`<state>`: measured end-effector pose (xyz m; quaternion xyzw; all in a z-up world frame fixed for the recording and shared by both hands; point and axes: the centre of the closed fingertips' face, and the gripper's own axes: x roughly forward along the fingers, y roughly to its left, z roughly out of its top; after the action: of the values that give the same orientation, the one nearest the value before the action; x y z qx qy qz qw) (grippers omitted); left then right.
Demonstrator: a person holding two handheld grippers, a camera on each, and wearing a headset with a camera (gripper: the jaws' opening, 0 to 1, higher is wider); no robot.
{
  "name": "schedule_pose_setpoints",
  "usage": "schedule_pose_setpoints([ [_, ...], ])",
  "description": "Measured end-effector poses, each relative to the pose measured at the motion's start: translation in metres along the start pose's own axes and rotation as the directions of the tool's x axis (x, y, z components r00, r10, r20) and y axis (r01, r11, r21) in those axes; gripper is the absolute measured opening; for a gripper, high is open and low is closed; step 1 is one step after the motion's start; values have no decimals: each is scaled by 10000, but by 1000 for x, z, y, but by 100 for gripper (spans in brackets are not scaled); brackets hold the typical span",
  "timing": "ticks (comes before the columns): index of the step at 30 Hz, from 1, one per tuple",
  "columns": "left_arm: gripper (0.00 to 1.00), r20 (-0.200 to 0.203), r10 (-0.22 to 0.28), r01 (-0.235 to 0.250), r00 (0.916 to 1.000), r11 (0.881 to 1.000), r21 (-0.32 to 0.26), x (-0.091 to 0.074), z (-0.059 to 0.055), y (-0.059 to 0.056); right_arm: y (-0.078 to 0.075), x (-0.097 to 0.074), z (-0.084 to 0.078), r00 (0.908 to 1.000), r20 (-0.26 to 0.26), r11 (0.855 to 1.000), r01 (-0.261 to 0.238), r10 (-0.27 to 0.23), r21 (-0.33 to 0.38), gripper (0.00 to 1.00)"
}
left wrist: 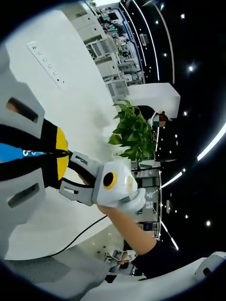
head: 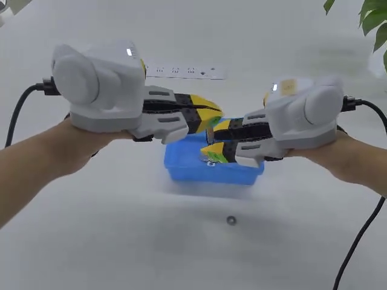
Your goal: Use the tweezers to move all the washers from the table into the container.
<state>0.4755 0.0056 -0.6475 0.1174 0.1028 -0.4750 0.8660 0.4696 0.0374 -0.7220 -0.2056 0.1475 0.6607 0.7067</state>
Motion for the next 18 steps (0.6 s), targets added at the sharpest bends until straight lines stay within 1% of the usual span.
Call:
schedule_pose_setpoints([
  [4,4,-76,100,-99,9999,9998,157,-1,4,1,-3,-6,-2,9997,-116,9998,211,-210,59,25],
  [5,4,-120,162,-159,9998,9996,230,-1,6,-1,-4,-7,-3,9995,-166,9996,282,-282,51,26],
  [8,4,-126,265,-261,9996,9991,326,-5,11,-2,-6,-14,-4,9975,-373,9981,605,-602,93,30],
  [9,4,-106,323,-320,9994,9989,338,-6,13,-2,-7,-17,-1,9960,-292,9963,848,-843,153,31],
  [11,4,-2,422,-422,9991,9985,339,-10,19,-3,-4,-23,4,9948,-181,9949,1001,-998,135,32],
  [13,4,15,494,-494,9988,9980,399,-14,22,-4,0,-28,7,9940,-176,9941,1081,-1080,29,34],
  [17,4,5,508,-507,9987,9971,560,-21,28,-14,12,-35,4,9932,-487,9935,1034,-1058,-485,38],
  [18,4,8,480,-479,9988,9968,634,-24,30,-18,17,-37,2,9930,-573,9930,997,-1033,-626,39],
])
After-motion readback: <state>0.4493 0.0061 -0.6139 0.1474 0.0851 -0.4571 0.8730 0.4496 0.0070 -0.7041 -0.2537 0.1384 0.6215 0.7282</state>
